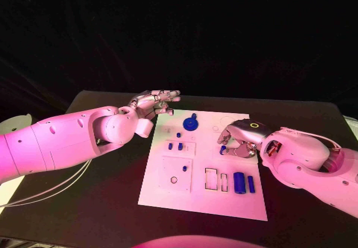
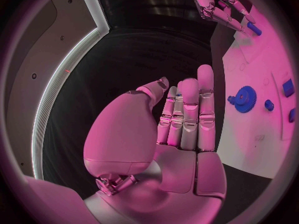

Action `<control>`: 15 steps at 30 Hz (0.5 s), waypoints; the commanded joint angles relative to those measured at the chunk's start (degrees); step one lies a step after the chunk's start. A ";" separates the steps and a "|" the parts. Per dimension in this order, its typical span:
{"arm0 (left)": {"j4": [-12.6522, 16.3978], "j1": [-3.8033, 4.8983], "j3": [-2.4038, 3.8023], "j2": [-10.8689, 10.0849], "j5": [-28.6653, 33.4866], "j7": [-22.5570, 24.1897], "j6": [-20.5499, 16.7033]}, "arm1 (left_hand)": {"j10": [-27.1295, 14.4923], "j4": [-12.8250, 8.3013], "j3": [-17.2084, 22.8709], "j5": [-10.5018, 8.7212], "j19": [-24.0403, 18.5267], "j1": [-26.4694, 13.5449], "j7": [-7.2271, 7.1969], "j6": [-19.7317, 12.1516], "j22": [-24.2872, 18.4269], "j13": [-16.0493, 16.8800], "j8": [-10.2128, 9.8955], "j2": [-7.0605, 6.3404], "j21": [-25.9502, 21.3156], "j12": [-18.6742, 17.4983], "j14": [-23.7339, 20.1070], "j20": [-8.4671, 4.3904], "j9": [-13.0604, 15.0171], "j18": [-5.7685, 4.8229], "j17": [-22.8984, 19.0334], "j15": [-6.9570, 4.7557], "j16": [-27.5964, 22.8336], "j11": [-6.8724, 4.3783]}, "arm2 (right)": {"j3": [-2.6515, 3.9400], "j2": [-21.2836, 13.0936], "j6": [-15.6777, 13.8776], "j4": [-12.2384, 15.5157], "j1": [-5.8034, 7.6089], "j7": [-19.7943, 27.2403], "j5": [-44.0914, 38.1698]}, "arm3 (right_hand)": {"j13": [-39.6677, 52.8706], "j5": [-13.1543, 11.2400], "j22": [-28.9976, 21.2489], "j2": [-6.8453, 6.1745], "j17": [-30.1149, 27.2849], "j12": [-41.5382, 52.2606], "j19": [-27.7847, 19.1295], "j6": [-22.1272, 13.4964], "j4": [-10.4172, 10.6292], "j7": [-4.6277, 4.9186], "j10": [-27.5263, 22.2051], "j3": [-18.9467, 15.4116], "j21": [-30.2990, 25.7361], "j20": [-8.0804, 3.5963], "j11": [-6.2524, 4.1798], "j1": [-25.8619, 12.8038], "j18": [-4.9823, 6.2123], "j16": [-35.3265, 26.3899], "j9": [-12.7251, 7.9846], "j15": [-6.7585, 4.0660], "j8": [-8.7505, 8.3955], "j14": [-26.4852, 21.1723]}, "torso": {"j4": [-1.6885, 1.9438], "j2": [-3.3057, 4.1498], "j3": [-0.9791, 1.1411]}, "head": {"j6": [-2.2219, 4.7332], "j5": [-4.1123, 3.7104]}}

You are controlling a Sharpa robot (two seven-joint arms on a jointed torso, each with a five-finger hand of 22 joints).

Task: Assemble the parts on the task board

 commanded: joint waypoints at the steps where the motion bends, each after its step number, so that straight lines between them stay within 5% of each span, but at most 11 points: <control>1: 0.07 0.04 0.03 0.06 -0.21 0.14 1.25 | -0.46 -0.24 -0.22 0.25 0.09 -0.06 0.11 -0.29 -0.09 0.02 0.18 0.57 -0.37 0.18 -0.32 0.18 0.01 0.66 -0.06 0.14 0.08 0.04 | -0.02 0.21 3.06 -0.05 -0.15 -0.11 -0.72 | -0.10 -0.01 0.35 0.82 0.29 0.21 0.60 1.06 0.00 0.02 1.13 0.75 0.51 -0.16 -0.20 0.14 0.68 0.47 0.13 0.15 0.29 2.68 | -0.08 -0.03 -0.01 | -0.15 0.14; 15: 0.05 0.04 0.02 0.06 -0.22 0.04 1.31 | -0.46 -0.24 -0.22 0.25 0.09 -0.06 0.11 -0.29 -0.09 0.02 0.18 0.57 -0.37 0.18 -0.32 0.18 0.01 0.66 -0.06 0.14 0.08 0.04 | -0.06 0.86 4.65 -0.39 -0.37 0.20 -0.89 | -0.16 0.00 0.98 1.07 0.79 -0.44 0.91 3.30 -0.02 -0.15 3.61 2.86 0.98 -0.47 -0.55 0.49 0.56 1.04 0.25 -0.16 0.37 2.76 | -0.05 -0.01 0.03 | -0.35 0.18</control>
